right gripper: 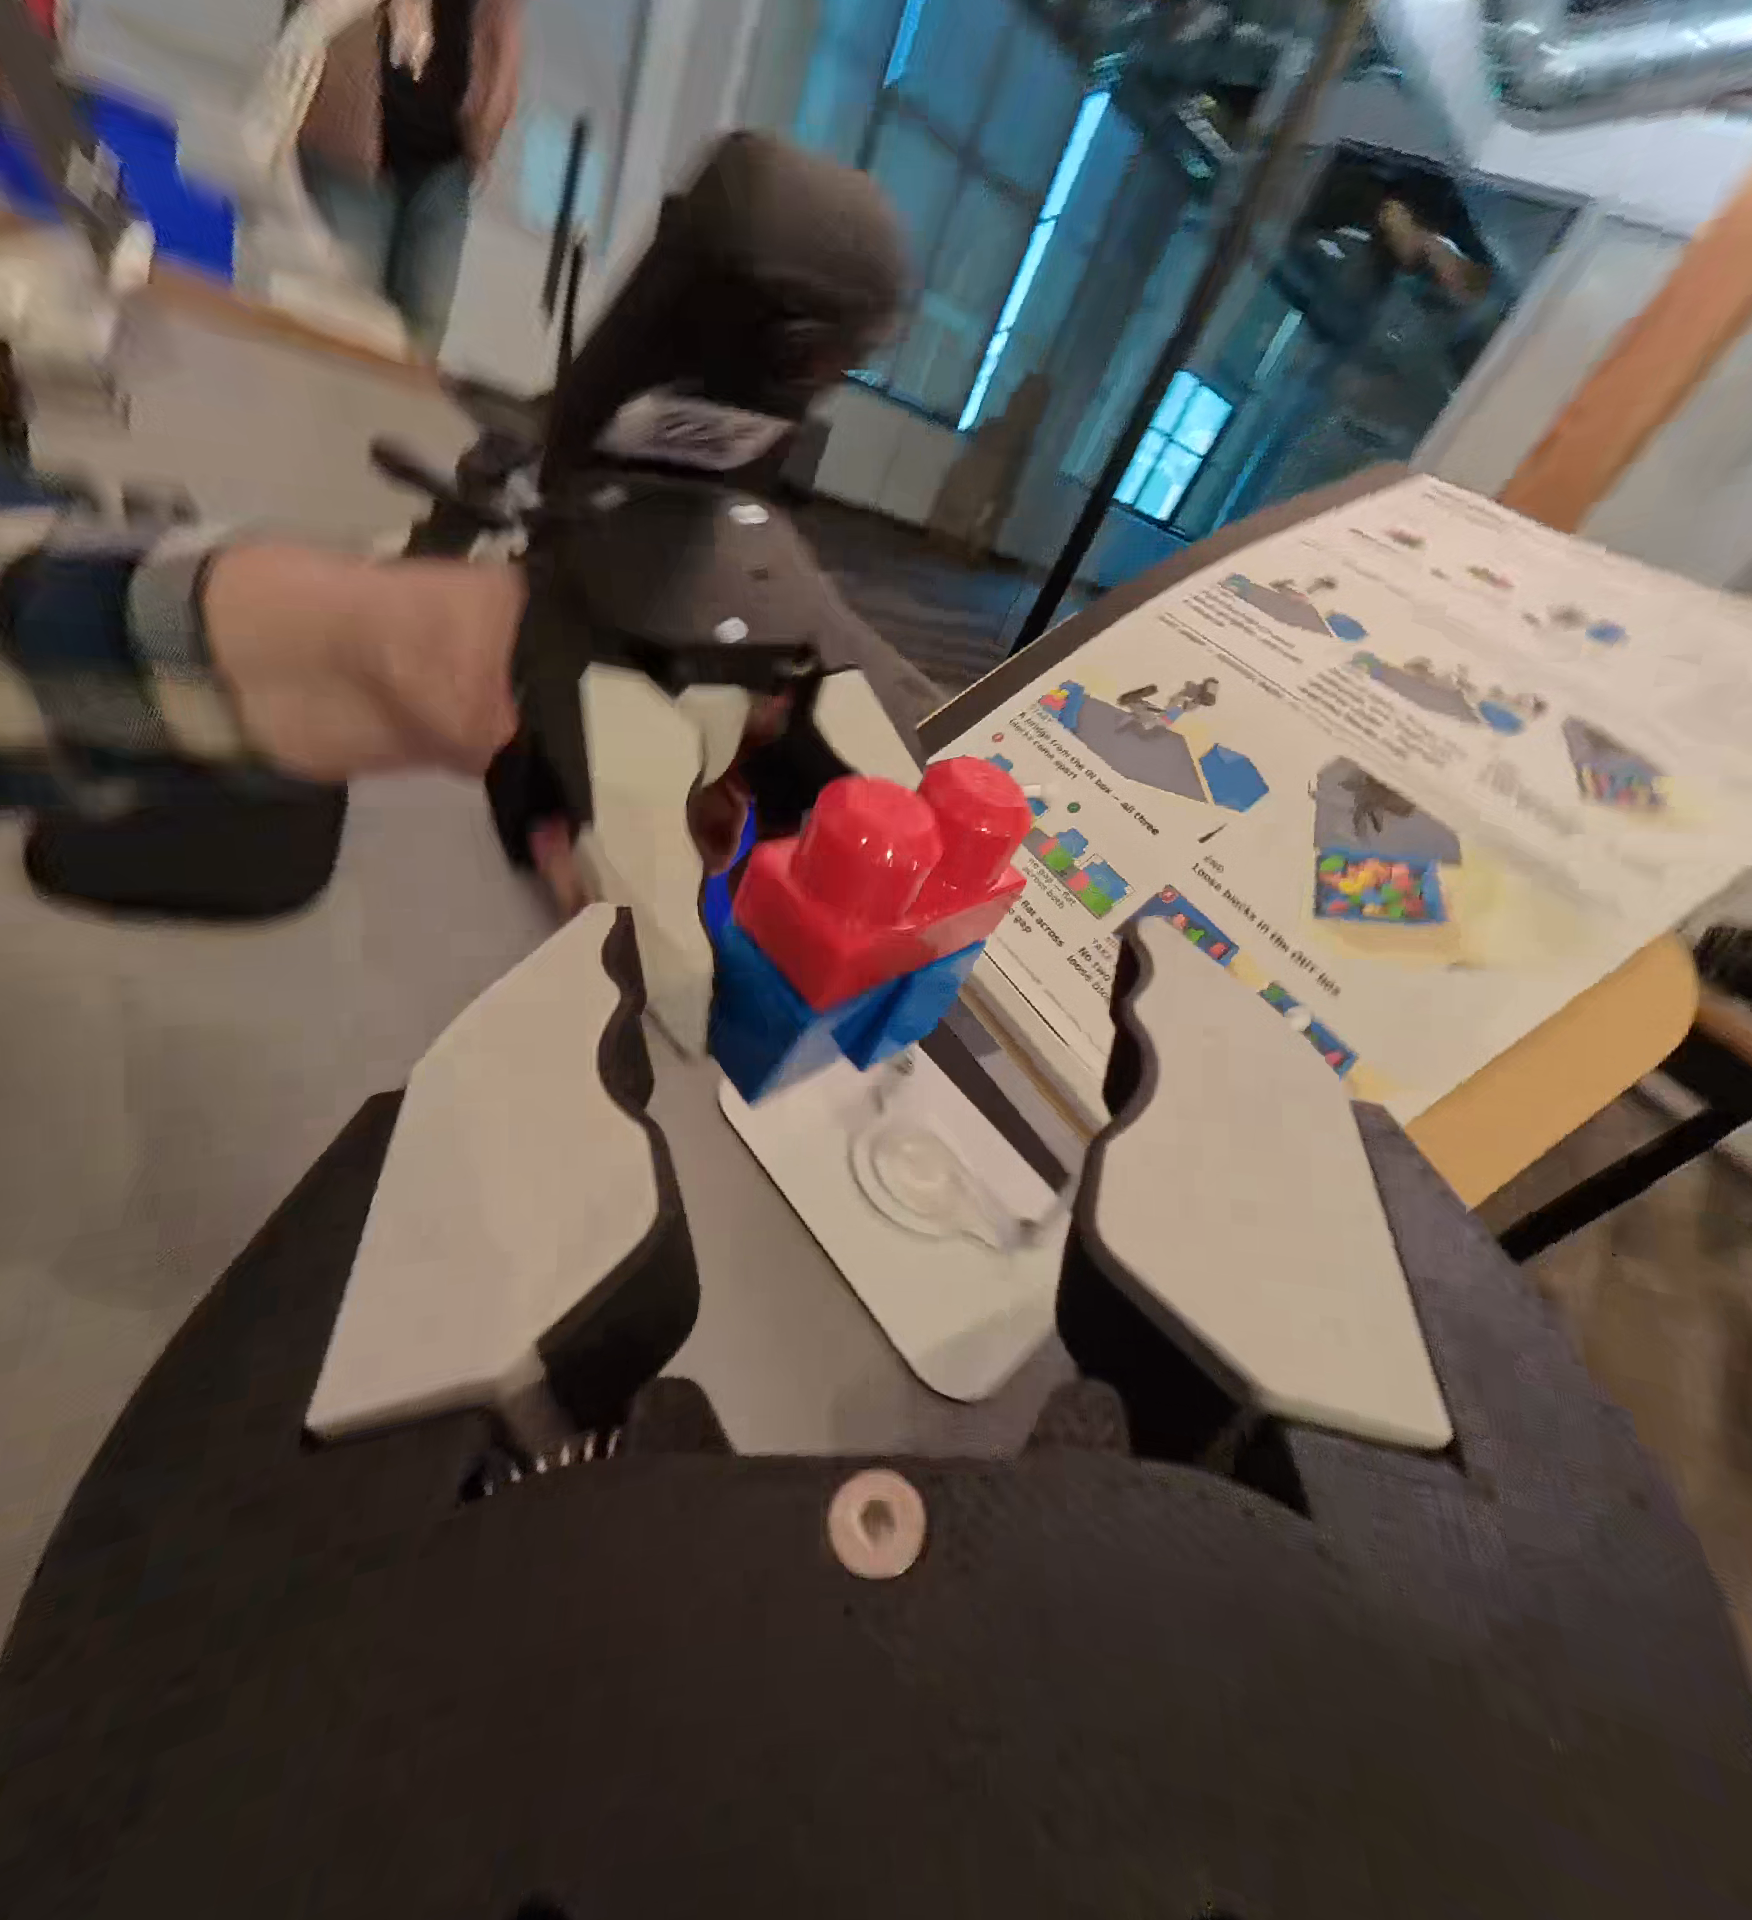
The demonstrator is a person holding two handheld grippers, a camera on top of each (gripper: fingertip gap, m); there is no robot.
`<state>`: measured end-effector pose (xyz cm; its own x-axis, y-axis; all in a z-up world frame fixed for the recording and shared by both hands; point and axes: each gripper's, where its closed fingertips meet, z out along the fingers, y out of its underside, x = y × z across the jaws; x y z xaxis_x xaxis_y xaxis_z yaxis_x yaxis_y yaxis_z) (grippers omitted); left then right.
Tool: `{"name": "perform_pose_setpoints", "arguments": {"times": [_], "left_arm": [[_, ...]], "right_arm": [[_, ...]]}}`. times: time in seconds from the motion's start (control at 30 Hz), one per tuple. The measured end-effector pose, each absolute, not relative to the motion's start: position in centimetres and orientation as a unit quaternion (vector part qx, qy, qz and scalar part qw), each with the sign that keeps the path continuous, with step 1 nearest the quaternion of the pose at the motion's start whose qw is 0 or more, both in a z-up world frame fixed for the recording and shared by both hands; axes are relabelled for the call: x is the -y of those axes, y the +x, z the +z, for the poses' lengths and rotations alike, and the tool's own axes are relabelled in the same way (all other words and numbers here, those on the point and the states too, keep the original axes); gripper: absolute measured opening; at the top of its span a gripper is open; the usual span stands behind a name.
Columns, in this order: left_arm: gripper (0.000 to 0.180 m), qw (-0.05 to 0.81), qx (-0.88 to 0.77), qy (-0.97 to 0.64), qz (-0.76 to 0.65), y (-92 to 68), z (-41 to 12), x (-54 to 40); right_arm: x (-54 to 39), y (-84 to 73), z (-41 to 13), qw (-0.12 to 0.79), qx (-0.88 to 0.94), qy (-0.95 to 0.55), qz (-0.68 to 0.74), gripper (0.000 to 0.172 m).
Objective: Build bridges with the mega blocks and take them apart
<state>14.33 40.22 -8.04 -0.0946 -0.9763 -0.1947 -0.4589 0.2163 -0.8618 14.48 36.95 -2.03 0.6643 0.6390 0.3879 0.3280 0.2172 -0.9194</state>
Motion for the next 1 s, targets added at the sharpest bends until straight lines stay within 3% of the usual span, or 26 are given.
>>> {"name": "perform_pose_setpoints", "arguments": {"times": [0.13, 0.3, 0.6, 0.8, 1.0], "left_arm": [[0.075, 0.281, -0.644, -0.463, -0.54, 13.3, -6.0, -35.9], [0.074, 0.178, -0.641, -0.39, -0.636, 12.3, -5.3, -32.9], [0.074, 0.095, -0.649, -0.251, -0.712, 12.1, -5.9, -29.4], [0.075, 0.055, -0.653, -0.182, -0.733, 11.8, -6.0, -28.6], [0.075, 0.028, -0.652, -0.159, -0.741, 12.3, -6.5, -28.3]], "right_arm": [[-35.4, 14.4, -3.4, 0.622, 0.523, -0.583, -0.021, 0.114], [-35.3, 13.0, -3.7, 0.6, 0.591, -0.525, -0.119, 0.14], [-34.2, 10.1, -4.9, 0.561, 0.668, -0.477, -0.106, 0.135], [-34.1, 10.2, -5.9, 0.537, 0.683, -0.483, -0.11, 0.121], [-34.0, 10.5, -6.5, 0.522, 0.684, -0.497, -0.109, 0.117]]}}
